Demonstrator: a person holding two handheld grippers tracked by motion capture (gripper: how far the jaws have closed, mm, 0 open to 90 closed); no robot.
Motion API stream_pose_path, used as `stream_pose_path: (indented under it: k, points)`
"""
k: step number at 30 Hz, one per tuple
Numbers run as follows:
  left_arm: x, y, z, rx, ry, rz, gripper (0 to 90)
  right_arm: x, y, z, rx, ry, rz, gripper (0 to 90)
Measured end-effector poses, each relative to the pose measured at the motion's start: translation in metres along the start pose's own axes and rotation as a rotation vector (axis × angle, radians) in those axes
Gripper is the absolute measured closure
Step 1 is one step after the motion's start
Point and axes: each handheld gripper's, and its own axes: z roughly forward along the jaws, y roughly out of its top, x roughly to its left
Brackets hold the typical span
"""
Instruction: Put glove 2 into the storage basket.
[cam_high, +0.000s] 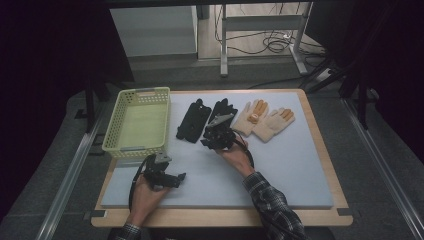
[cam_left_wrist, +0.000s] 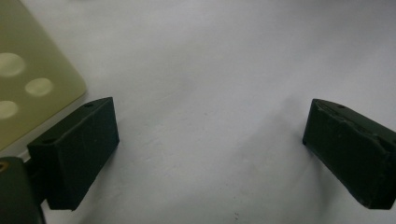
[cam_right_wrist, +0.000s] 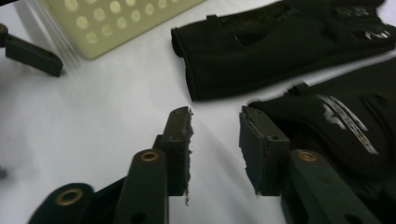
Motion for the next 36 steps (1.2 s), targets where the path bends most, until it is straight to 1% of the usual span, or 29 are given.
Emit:
stream_pose_path:
  k: [1, 2, 4, 5, 6, 8, 9, 10, 11, 15, 16, 17, 18, 19, 20, 21, 22, 24, 28, 29, 30, 31, 32, 33, 34, 36]
  points:
    - [0.000, 0.000, 0.000, -0.002, -0.001, -0.002, 3.8, 0.002, 0.005, 0.007, -0.001, 0.005, -0.003, 64.9]
    - [0.000, 0.000, 0.000, -0.002, -0.001, -0.002, 3.8, 0.002, 0.005, 0.007, -0.001, 0.005, -0.003, 64.9]
    - [0.000, 0.000, 0.000, 0.000, -0.001, 0.000, 3.8, 0.004, 0.009, 0.013, -0.005, 0.010, -0.005, 64.9]
    - [0.000, 0.000, 0.000, 0.001, 0.000, 0.001, 3.8, 0.006, 0.013, 0.020, -0.003, 0.010, -0.013, 64.9]
    - [0.000, 0.000, 0.000, 0.000, -0.001, -0.001, 3.8, 0.006, 0.013, 0.020, -0.003, 0.010, -0.013, 64.9]
    - [0.000, 0.000, 0.000, 0.000, -0.001, -0.001, 3.8, 0.008, 0.017, 0.027, -0.005, -0.006, -0.013, 64.8]
    - [0.000, 0.000, 0.000, 0.002, 0.000, 0.000, 3.8, 0.009, 0.020, 0.035, 0.001, -0.015, -0.014, 64.8]
    - [0.000, 0.000, 0.000, 0.002, 0.000, 0.000, 3.8, 0.009, 0.020, 0.035, 0.001, -0.015, -0.014, 64.8]
    - [0.000, 0.000, 0.000, 0.000, 0.000, -0.001, 3.8, 0.009, 0.020, 0.039, 0.007, -0.017, -0.015, 64.4]
    - [0.000, 0.000, 0.000, 0.000, -0.001, -0.002, 3.8, 0.010, 0.019, 0.053, 0.031, -0.050, -0.025, 60.9]
    - [0.000, 0.000, 0.000, -0.001, -0.001, -0.002, 3.8, 0.010, 0.018, 0.055, 0.022, -0.058, -0.032, 61.6]
    - [0.000, 0.000, 0.000, 0.001, -0.001, -0.002, 3.8, 0.011, 0.018, 0.056, 0.018, -0.066, -0.034, 63.5]
    - [0.000, 0.000, 0.000, 0.001, -0.001, -0.003, 3.8, 0.012, 0.017, 0.056, 0.017, -0.087, -0.041, 68.9]
    - [0.000, 0.000, 0.000, -0.001, -0.002, -0.003, 3.8, 0.014, 0.017, 0.056, 0.025, -0.098, -0.046, 81.4]
    - [0.000, 0.000, 0.000, 0.001, -0.001, -0.002, 3.8, 0.014, 0.017, 0.056, 0.025, -0.098, -0.046, 81.4]
    - [0.000, 0.000, 0.000, 0.001, -0.001, -0.002, 3.8, 0.014, 0.017, 0.057, 0.026, -0.093, -0.039, 86.3]
    - [0.000, 0.000, 0.000, -0.001, -0.001, -0.002, 3.8, 0.016, 0.018, 0.057, 0.031, -0.102, -0.034, 87.0]
    - [0.000, 0.000, 0.000, -0.001, -0.001, -0.002, 3.8, 0.016, 0.019, 0.057, 0.038, -0.103, -0.033, 87.5]
    - [0.000, 0.000, 0.000, 0.001, -0.002, -0.002, 3.8, 0.013, 0.021, 0.050, 0.034, -0.080, -0.018, 87.8]
    - [0.000, 0.000, 0.000, 0.002, -0.001, -0.001, 3.8, 0.013, 0.022, 0.046, 0.027, -0.080, -0.019, 87.8]
    - [0.000, 0.000, 0.000, 0.003, -0.001, 0.000, 3.8, 0.013, 0.025, 0.036, 0.012, -0.063, -0.017, 87.7]
    - [0.000, 0.000, 0.000, 0.001, -0.002, -0.001, 3.8, 0.014, 0.026, 0.031, 0.009, -0.059, -0.020, 87.8]
    - [0.000, 0.000, 0.000, 0.002, -0.001, 0.000, 3.8, 0.014, 0.026, 0.031, 0.009, -0.059, -0.020, 87.8]
    - [0.000, 0.000, 0.000, 0.002, -0.001, 0.000, 3.8, 0.017, 0.027, 0.020, 0.004, -0.053, -0.033, 87.7]
    - [0.000, 0.000, 0.000, 0.002, -0.001, 0.000, 3.8, 0.017, 0.027, 0.020, 0.004, -0.053, -0.033, 87.7]
    - [0.000, 0.000, 0.000, 0.000, -0.001, 0.001, 3.8, 0.022, 0.026, 0.009, -0.002, -0.035, -0.041, 87.7]
